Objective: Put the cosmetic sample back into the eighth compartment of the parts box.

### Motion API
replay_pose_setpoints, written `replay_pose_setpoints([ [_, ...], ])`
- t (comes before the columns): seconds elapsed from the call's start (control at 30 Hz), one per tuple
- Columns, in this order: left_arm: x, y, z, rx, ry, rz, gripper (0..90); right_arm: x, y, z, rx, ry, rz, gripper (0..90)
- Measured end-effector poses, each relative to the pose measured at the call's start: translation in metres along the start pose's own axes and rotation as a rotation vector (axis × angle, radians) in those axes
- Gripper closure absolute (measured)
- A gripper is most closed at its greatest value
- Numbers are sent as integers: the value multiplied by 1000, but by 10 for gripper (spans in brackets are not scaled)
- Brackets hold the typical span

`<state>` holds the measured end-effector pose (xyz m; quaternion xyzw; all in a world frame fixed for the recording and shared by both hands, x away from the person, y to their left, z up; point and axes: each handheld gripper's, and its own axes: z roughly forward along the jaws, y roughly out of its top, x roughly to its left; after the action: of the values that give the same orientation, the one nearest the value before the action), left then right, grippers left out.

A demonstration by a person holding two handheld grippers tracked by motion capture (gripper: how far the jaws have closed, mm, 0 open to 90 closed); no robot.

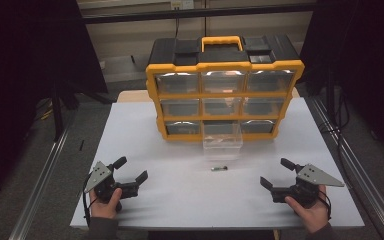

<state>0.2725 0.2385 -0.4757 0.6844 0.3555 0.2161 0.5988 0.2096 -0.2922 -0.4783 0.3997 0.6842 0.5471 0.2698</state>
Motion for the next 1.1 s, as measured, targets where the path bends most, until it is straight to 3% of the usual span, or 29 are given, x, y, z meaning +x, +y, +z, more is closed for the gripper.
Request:
replay_pose_setpoints([
  [0.57,-1,-1,1,4,4,5,13,9,10,23,39,48,-36,21],
  [1.1,-1,-1,2,16,-6,13,13,16,14,39,68,101,-29,22],
])
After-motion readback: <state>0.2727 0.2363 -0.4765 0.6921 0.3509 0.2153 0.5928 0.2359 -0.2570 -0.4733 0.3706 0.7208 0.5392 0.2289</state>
